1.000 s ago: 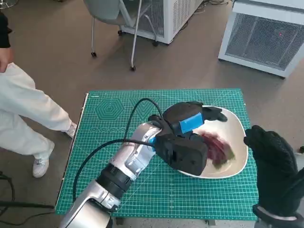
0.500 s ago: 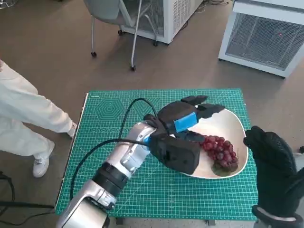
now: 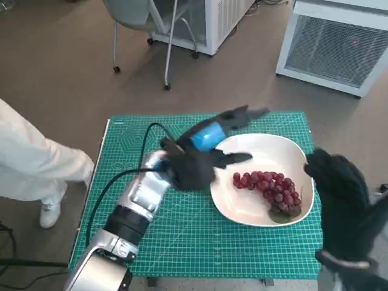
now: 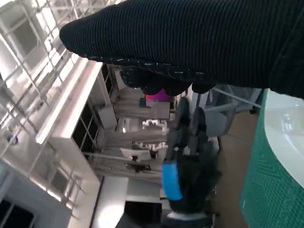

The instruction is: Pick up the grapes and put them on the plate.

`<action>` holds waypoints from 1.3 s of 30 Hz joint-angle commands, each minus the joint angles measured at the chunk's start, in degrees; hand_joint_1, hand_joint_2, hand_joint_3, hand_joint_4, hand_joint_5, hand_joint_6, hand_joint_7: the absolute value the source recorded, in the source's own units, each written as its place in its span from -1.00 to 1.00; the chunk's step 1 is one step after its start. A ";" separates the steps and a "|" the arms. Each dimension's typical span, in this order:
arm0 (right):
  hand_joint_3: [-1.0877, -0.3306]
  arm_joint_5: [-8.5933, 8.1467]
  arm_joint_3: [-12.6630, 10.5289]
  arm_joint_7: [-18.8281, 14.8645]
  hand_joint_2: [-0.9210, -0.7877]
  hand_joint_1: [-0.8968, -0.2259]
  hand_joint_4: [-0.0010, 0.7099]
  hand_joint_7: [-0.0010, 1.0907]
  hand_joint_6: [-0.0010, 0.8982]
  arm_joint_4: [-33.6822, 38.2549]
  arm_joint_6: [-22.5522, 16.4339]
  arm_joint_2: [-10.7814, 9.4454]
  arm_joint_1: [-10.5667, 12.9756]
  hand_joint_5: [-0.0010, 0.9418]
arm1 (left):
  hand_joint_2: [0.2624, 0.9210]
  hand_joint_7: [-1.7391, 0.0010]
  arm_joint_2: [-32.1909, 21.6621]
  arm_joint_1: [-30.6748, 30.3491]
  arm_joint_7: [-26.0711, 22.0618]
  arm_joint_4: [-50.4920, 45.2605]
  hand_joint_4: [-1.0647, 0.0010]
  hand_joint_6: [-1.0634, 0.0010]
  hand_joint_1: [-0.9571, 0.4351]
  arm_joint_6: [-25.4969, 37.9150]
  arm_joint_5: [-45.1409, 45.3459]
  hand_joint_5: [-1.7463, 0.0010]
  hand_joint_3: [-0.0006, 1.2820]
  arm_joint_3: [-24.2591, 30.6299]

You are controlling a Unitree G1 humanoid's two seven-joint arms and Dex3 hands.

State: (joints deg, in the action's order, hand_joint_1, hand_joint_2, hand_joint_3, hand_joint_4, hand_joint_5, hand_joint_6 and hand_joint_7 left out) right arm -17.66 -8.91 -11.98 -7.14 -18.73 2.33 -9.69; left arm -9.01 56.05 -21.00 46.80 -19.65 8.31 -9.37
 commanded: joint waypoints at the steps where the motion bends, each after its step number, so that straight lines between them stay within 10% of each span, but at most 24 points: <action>1: 0.48 2.65 0.31 0.27 -1.00 0.49 0.17 0.39 -0.53 4.89 -0.85 0.91 -3.69 -0.33 | 1.00 0.98 1.93 -3.18 -4.37 2.59 0.68 0.47 -0.59 -2.06 -10.57 0.95 -0.22 7.58; 12: 0.51 6.08 0.93 -0.35 -1.00 0.10 0.16 0.22 -0.60 9.97 -2.08 3.40 -9.52 -0.63 | 1.00 0.97 3.89 -10.08 -13.05 4.78 0.44 0.40 -0.57 -6.59 -23.40 0.96 -0.32 17.11; 22: 0.50 5.81 1.51 -1.51 -1.00 -0.01 0.17 0.19 -0.62 10.82 -1.25 5.00 -11.10 -0.69 | 1.00 0.97 2.65 -15.64 -22.33 2.83 0.44 0.37 -0.54 -9.12 -29.38 0.98 -0.40 21.62; 39: 0.50 4.69 1.69 -3.62 -1.00 -0.03 0.22 0.21 -0.58 14.35 -0.17 6.16 -15.07 -0.73 | 1.00 0.97 2.74 -21.38 -20.36 -4.04 0.45 0.34 -0.51 -9.75 -29.74 0.99 -0.38 22.54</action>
State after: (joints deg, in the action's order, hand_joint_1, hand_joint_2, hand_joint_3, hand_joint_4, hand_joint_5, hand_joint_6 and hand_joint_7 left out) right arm -13.28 -7.42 -14.75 6.38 -20.00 7.23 -22.01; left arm -6.28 35.52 -42.02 43.99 -28.53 -22.17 13.38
